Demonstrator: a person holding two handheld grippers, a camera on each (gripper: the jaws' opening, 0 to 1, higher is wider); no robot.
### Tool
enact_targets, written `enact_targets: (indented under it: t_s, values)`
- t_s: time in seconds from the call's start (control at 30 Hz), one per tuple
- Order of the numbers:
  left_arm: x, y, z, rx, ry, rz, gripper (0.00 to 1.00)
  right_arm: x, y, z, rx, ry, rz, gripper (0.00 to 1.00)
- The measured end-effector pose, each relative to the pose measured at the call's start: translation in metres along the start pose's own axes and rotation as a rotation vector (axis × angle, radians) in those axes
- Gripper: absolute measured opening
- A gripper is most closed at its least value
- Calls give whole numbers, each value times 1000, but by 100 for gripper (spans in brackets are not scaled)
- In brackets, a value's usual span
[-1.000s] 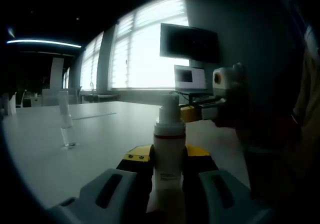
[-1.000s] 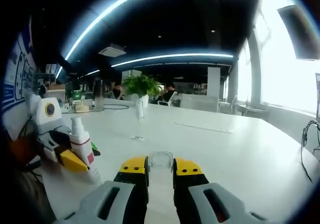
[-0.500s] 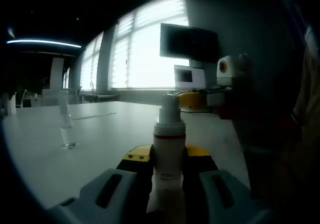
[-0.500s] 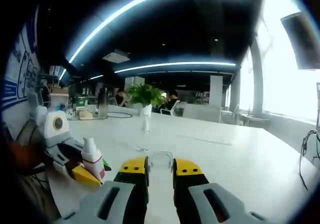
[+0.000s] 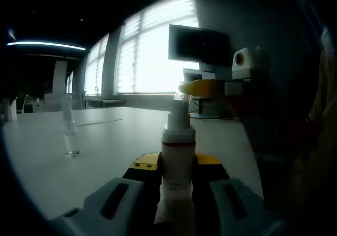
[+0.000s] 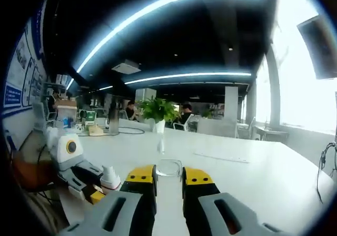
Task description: Clamp pump bottle remove cover press pump head put on cover
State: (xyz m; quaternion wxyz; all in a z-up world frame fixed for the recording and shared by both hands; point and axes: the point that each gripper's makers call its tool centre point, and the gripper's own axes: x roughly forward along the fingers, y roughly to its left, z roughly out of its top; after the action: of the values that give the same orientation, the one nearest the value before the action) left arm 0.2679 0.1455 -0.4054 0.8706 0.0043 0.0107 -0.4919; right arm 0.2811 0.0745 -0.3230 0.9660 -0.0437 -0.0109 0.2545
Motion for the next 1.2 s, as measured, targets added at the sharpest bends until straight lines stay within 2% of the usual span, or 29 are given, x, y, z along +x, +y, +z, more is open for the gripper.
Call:
enact_targets:
  t_s: [0.57, 1.2]
  values:
    - [0, 0, 0, 1, 0, 0, 13, -4, 23, 29, -8, -67, 50, 14]
    - [0, 1, 0, 3, 0, 2, 13, -1, 53, 35, 19, -86, 126, 14]
